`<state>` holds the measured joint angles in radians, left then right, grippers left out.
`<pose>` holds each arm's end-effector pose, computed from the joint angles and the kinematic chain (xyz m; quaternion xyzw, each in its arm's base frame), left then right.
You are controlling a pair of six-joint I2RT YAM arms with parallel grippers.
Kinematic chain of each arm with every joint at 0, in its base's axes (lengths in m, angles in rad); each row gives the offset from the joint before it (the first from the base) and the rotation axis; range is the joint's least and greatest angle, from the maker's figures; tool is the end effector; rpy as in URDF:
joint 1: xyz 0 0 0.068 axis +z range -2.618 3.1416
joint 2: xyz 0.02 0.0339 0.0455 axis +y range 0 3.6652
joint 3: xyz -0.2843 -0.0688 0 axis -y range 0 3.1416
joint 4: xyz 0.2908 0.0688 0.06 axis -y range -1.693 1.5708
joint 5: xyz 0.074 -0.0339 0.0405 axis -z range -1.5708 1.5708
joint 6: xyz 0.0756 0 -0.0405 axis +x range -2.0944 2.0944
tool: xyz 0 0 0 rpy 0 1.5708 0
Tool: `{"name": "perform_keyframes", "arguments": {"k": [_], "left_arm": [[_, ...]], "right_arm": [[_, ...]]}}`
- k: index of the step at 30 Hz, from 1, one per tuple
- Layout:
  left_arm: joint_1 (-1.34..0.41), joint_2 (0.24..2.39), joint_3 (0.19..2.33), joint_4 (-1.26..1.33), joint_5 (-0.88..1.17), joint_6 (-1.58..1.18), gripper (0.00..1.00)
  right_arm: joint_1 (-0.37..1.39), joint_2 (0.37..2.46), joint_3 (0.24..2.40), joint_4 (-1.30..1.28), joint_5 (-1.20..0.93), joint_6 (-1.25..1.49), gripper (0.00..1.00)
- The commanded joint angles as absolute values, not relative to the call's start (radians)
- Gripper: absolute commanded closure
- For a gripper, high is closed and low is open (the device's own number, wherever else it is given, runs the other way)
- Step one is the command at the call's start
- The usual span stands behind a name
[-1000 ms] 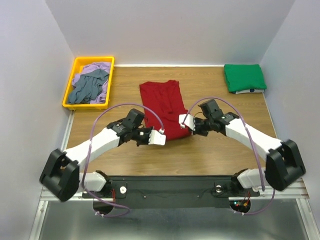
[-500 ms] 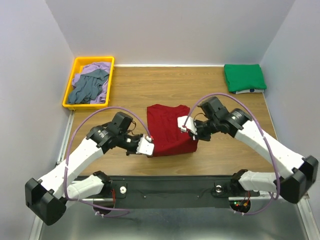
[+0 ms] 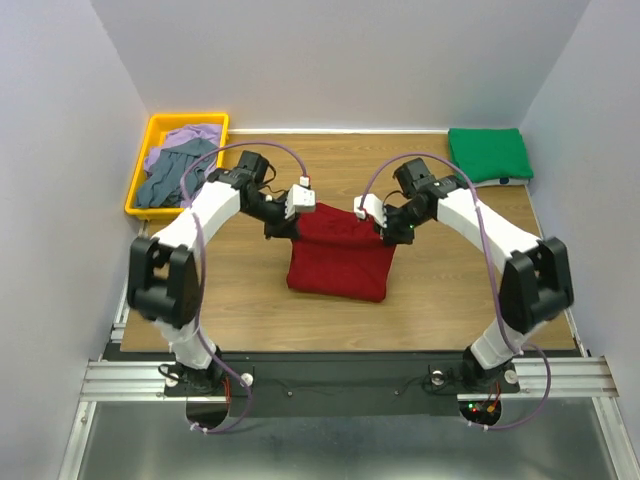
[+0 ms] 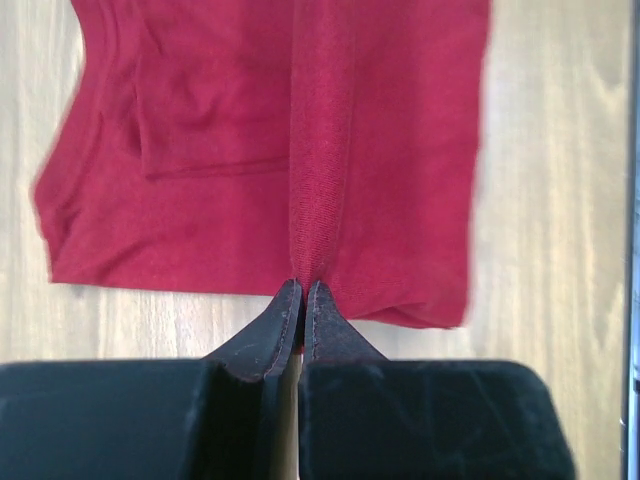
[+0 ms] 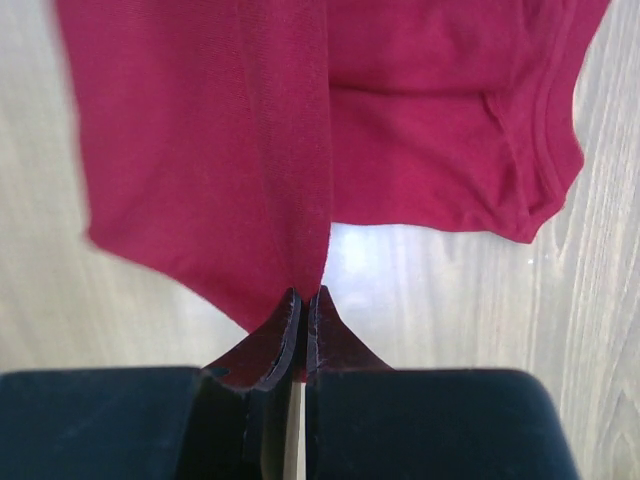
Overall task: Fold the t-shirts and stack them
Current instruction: Fold the tshirt
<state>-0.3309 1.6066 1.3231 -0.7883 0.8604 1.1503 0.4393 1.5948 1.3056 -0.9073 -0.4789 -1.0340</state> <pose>0.3456 -0.1793 0.2656 0.6703 0.5806 -0.2813 0.3668 0.3239 0.1907 0.2410 -0.6739 0.6774 0.1698 0.2411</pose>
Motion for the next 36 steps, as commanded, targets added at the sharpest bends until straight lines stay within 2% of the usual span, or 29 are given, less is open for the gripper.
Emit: {"name": "perform_keyframes", "arguments": {"k": [1, 4, 11, 17, 22, 24, 25, 26, 27, 28, 30, 36], "left_arm": [[-0.279, 1.761, 1.438, -0.778, 0.896, 1.092, 1.0], [-0.241, 1.929, 1.497, -0.747, 0.926, 1.052, 1.0], [-0.215, 2.089, 1.51, -0.73, 0.919, 1.008, 1.0], [-0.225, 2.019, 1.358, -0.686, 0.933, 0.966, 1.0], [-0.25, 1.88, 1.197, -0.695, 0.957, 0.991, 1.0], [-0.258, 1.837, 1.131, -0.693, 0.966, 0.986, 0.99], [-0.258, 1.818, 1.118, -0.693, 0.968, 0.985, 0.96], [-0.258, 1.787, 1.111, -0.701, 0.959, 0.988, 0.9], [-0.252, 1.77, 1.111, -0.709, 0.954, 0.989, 0.78], [-0.247, 1.731, 1.115, -0.719, 0.951, 0.991, 0.75], [-0.235, 1.682, 1.143, -0.724, 0.94, 0.992, 0.67], [-0.276, 1.539, 1.189, -0.632, 0.924, 0.957, 0.57]], "right_arm": [[0.385, 1.716, 1.385, -0.851, -0.512, -1.106, 0.99], [0.371, 1.849, 1.44, -0.819, -0.529, -1.085, 0.99], [0.368, 2.014, 1.519, -0.801, -0.6, -0.993, 0.94], [0.377, 2.005, 1.456, -0.81, -0.638, -0.896, 0.91], [0.385, 1.876, 1.336, -0.827, -0.67, -0.847, 0.91], [0.385, 1.826, 1.331, -0.836, -0.679, -0.806, 0.85], [0.385, 1.81, 1.333, -0.844, -0.68, -0.795, 0.78], [0.385, 1.799, 1.351, -0.856, -0.67, -0.767, 0.65], [0.384, 1.792, 1.364, -0.862, -0.669, -0.755, 0.59], [0.373, 1.781, 1.4, -0.867, -0.67, -0.741, 0.56], [0.354, 1.782, 1.452, -0.87, -0.695, -0.694, 0.52], [0.316, 1.945, 1.681, -0.867, -0.848, -0.562, 0.52]]}}
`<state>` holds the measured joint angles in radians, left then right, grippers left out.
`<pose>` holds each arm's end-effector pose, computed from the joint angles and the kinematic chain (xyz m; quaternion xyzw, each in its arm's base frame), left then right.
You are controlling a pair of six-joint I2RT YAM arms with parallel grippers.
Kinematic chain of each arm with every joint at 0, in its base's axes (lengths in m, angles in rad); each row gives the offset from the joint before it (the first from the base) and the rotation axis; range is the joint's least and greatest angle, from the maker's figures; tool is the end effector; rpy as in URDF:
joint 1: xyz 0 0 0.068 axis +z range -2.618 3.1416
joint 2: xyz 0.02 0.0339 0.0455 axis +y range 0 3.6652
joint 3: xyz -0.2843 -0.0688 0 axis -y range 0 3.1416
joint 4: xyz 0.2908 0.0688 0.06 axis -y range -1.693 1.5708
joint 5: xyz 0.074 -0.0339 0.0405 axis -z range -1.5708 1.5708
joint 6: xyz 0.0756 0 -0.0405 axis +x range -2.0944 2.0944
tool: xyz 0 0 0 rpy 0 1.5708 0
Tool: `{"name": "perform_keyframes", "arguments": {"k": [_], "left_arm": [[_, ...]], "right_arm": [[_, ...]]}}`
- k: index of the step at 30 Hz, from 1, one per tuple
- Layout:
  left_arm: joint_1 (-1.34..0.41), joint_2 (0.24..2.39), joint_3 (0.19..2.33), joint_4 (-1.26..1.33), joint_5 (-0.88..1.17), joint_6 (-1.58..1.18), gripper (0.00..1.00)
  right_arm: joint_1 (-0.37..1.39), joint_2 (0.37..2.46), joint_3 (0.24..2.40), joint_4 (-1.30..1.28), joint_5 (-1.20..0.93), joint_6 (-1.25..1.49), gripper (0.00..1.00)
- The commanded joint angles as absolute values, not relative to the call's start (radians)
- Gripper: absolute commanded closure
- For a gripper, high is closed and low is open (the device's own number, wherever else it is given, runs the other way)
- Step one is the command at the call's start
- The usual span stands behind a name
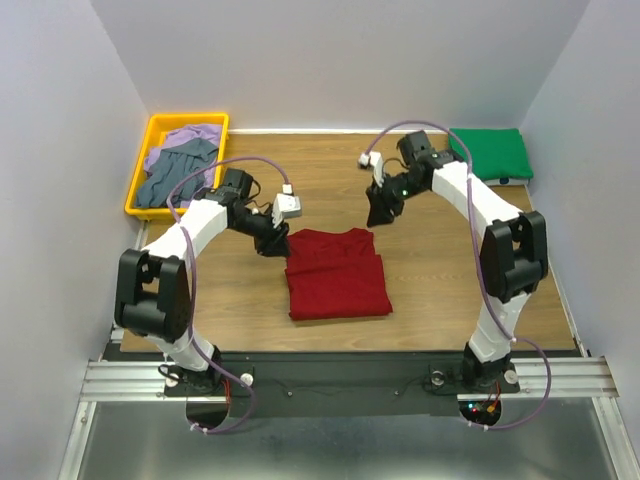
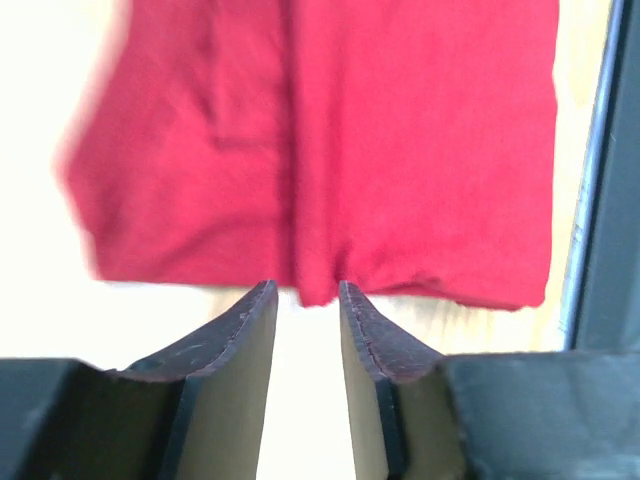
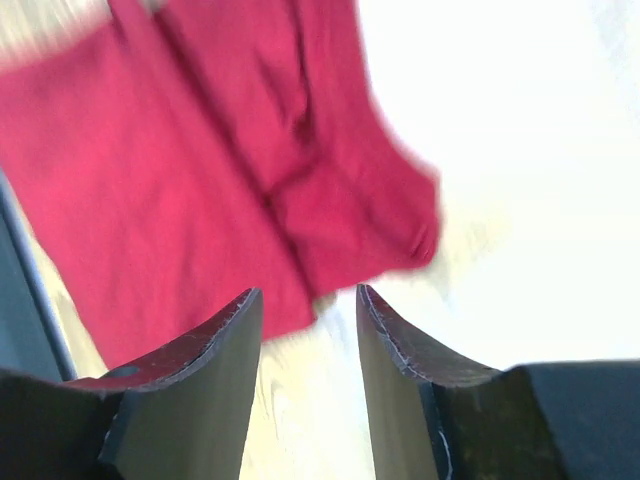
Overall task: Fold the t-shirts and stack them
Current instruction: Fold the tshirt
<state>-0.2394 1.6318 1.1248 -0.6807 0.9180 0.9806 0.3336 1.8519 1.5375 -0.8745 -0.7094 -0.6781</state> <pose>0.3408 -0.1450 0.1973 0.5733 0.6731 -0.3436 0.3166 0.4024 0.1916 0.2319 -0.5038 0.7735 0.3054 0.2338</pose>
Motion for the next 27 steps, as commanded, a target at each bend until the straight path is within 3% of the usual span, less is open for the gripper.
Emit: {"name": "perform_keyframes", "arguments": {"k": [1, 8, 18, 27], "left_arm": [[-0.3, 1.539, 1.195, -0.62, 0.91, 0.945, 0.57], [-0.501, 1.604, 1.184, -0.361, 0.756, 0.779, 0.53], [-0.606, 1.756, 1.2, -0.298, 0.68, 0.77, 0.52], [-0.624, 1.824, 1.207, -0.291, 0.686, 0.776, 0.58]], "right_arm": [[0.316, 1.978, 1.712, -0.865, -0.877, -0.546, 0.53], [0.344, 2.241, 1.927, -0.816, -1.006, -0.411, 0.56], [0.391, 2.327, 1.898, -0.692, -0.997, -0.301, 0.48], [0.416, 2.401, 1.835, -0.687, -0.968, -0.339, 0.48]]}}
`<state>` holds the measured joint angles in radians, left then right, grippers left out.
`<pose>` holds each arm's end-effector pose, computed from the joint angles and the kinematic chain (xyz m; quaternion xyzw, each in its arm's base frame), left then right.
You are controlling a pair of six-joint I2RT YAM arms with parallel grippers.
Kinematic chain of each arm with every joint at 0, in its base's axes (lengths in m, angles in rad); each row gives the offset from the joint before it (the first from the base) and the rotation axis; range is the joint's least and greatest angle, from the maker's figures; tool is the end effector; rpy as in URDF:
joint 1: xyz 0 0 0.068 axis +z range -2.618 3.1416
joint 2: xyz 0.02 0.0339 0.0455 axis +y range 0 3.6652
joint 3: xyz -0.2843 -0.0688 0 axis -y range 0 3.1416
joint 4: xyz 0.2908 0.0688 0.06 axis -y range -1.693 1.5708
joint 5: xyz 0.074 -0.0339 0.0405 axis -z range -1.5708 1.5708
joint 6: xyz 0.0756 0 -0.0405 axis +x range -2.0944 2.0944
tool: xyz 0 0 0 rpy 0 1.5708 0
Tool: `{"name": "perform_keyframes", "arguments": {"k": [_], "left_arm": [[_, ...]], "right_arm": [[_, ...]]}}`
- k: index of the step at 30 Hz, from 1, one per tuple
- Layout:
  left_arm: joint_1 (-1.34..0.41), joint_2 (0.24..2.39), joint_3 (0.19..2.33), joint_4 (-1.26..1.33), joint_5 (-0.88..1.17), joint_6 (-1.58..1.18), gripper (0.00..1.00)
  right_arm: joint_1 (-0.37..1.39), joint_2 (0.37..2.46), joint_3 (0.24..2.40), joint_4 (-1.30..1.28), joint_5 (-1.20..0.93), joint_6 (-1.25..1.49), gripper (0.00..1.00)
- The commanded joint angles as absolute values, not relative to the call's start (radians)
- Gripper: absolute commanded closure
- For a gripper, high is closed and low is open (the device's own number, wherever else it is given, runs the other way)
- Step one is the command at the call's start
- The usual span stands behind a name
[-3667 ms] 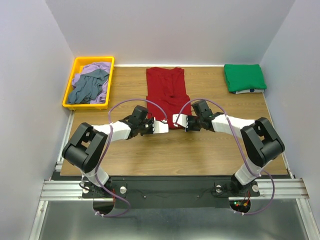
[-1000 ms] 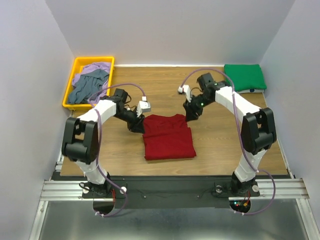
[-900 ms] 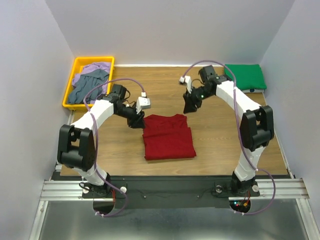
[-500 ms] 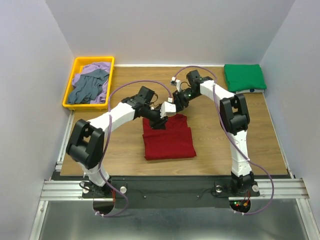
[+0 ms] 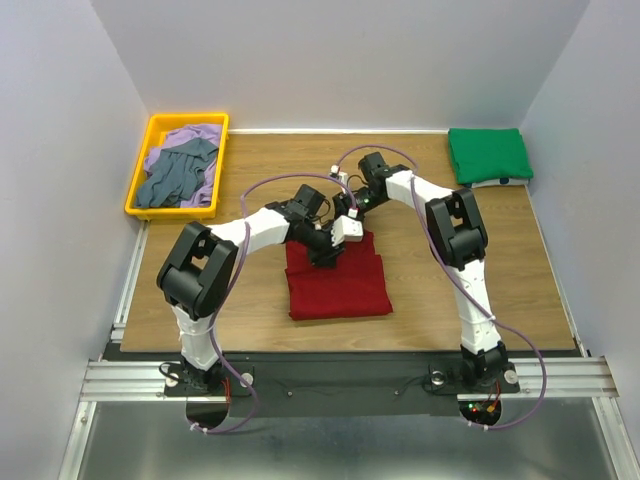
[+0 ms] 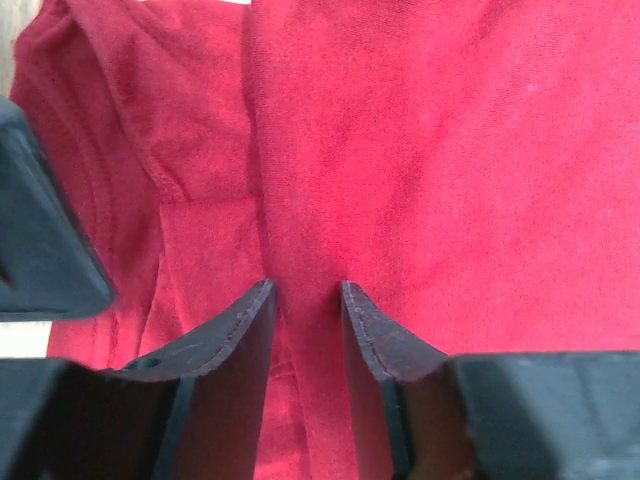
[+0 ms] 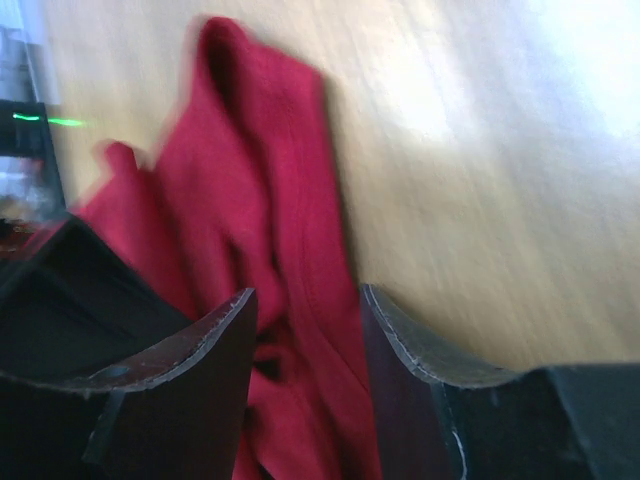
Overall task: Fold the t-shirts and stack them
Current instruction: Fold the tshirt
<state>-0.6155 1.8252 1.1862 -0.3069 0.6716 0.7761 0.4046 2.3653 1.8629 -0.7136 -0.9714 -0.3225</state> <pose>0.3310 -0.2917 0.1554 0.6536 0.6247 -0.2893 0.3144 0.4784 0.2728 0.1159 -0.3865 0.7843 0.4655 0.1371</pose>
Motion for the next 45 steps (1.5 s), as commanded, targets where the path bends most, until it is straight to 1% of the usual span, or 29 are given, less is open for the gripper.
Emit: {"name": "perform_keyframes", "arguments": {"k": [1, 4, 5, 6, 7, 10, 13, 17, 21, 31, 36, 40, 45], "left_arm": [[-0.627, 1.825, 1.207, -0.293, 0.686, 0.778, 0.58], [-0.632, 1.832, 1.207, -0.308, 0.693, 0.79, 0.69], [-0.632, 1.832, 1.21, -0.316, 0.693, 0.79, 0.77], [-0.634, 1.83, 1.215, -0.324, 0.695, 0.792, 0.81], [-0.634, 1.829, 1.216, -0.331, 0.695, 0.798, 0.88], [-0.634, 1.804, 1.23, -0.351, 0.686, 0.801, 1.0], [-0.634, 1.76, 1.238, -0.345, 0.64, 0.804, 1.0], [-0.634, 1.718, 1.258, -0.307, 0.566, 0.824, 1.0], [-0.629, 1.733, 1.285, -0.279, 0.497, 0.847, 1.0], [-0.594, 1.819, 1.338, -0.227, 0.449, 0.936, 1.0], [-0.572, 1.865, 1.33, -0.215, 0.437, 0.954, 1.0], [-0.571, 1.859, 1.301, -0.187, 0.445, 0.951, 1.0], [-0.572, 1.83, 1.289, -0.186, 0.483, 0.956, 1.0]], "right_arm": [[0.417, 2.407, 1.832, -0.687, -0.965, -0.342, 0.48], [0.422, 2.419, 1.813, -0.687, -0.957, -0.353, 0.51], [0.422, 2.425, 1.807, -0.687, -0.954, -0.356, 0.52], [0.422, 2.43, 1.801, -0.687, -0.951, -0.359, 0.55], [0.422, 2.437, 1.798, -0.689, -0.95, -0.359, 0.56], [0.422, 2.445, 1.787, -0.689, -0.959, -0.364, 0.62], [0.422, 2.448, 1.775, -0.69, -0.968, -0.367, 0.68], [0.422, 2.445, 1.761, -0.692, -0.983, -0.37, 0.69], [0.422, 2.45, 1.755, -0.69, -0.999, -0.371, 0.71], [0.422, 2.447, 1.746, -0.692, -1.002, -0.376, 0.72], [0.405, 2.441, 1.801, -0.695, -0.96, -0.361, 0.72], [0.396, 2.431, 1.858, -0.698, -0.904, -0.368, 0.71], [0.396, 2.463, 1.899, -0.698, -0.931, -0.36, 0.71]]}}
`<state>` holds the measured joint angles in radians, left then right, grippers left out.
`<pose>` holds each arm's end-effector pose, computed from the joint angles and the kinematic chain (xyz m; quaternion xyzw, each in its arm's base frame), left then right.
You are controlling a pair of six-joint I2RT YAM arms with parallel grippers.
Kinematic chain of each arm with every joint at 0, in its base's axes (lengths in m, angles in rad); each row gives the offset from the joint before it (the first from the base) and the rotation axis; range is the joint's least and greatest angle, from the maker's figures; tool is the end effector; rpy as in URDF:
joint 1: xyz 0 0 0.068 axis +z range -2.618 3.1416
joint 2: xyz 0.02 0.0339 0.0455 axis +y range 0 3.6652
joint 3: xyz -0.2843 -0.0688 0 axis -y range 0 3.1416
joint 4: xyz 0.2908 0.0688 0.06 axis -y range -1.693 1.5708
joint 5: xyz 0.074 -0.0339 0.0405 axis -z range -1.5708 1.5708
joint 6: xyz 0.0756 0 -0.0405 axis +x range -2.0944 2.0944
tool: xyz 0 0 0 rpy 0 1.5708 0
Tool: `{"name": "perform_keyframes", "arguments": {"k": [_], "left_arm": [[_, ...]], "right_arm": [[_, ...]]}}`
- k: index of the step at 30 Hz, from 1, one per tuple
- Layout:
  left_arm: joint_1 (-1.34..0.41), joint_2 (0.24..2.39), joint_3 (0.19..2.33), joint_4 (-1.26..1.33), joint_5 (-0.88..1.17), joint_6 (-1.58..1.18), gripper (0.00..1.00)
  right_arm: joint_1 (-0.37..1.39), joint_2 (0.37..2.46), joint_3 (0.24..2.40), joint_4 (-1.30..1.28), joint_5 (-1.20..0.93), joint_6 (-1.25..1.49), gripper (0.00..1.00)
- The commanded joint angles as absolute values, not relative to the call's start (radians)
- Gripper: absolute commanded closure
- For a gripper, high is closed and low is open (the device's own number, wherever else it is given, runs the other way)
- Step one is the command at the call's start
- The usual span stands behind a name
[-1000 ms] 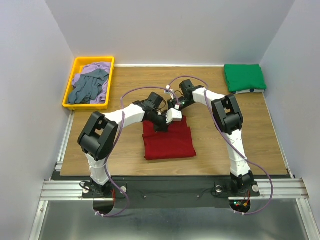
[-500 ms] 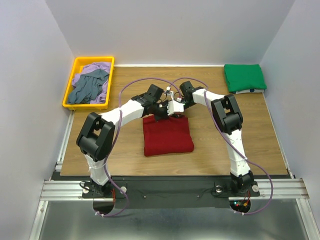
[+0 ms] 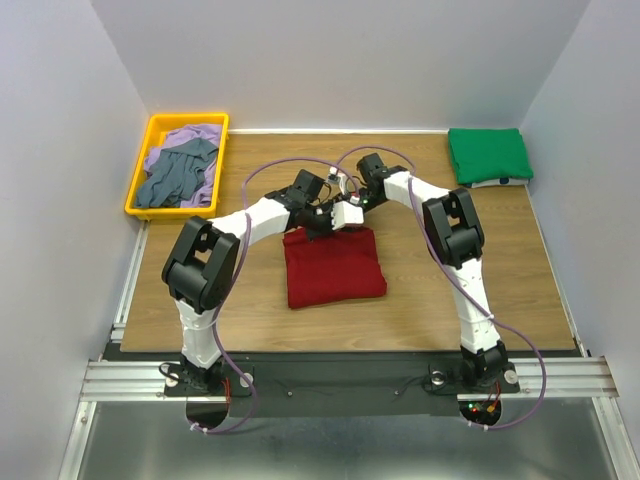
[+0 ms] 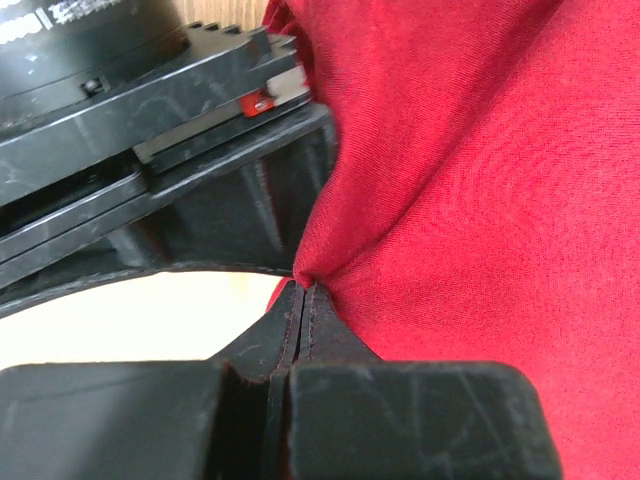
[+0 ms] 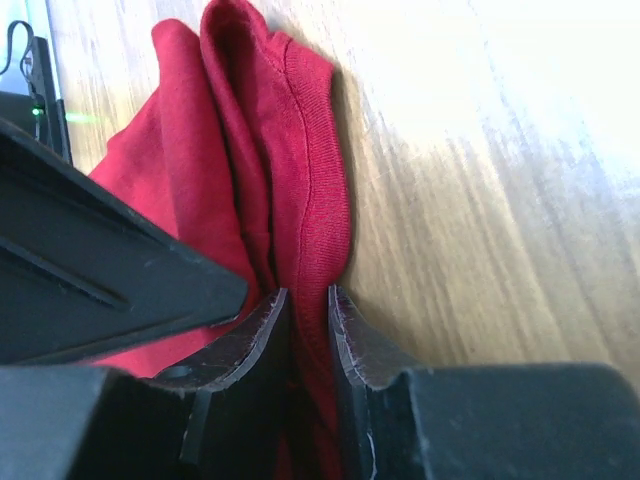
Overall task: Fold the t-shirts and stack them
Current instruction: Fold the tshirt
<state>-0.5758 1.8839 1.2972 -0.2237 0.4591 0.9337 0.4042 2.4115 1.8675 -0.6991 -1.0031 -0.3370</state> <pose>0.3849 -0.2898 0.1702 0.6810 0.6008 -0.1436 0.3932 0.4793 0.2744 0.0954 -0.3864 0.7780 0.4789 0.1270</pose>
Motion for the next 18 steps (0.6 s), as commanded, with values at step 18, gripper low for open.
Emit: {"name": "perform_keyframes", "arguments": {"k": [18], "left_arm": [[-0.569, 1.807, 1.342, -0.198, 0.417, 1.002, 1.0]], "right_arm": [[0.402, 2.514, 1.825, -0.703, -1.0, -0.373, 0.88]]}}
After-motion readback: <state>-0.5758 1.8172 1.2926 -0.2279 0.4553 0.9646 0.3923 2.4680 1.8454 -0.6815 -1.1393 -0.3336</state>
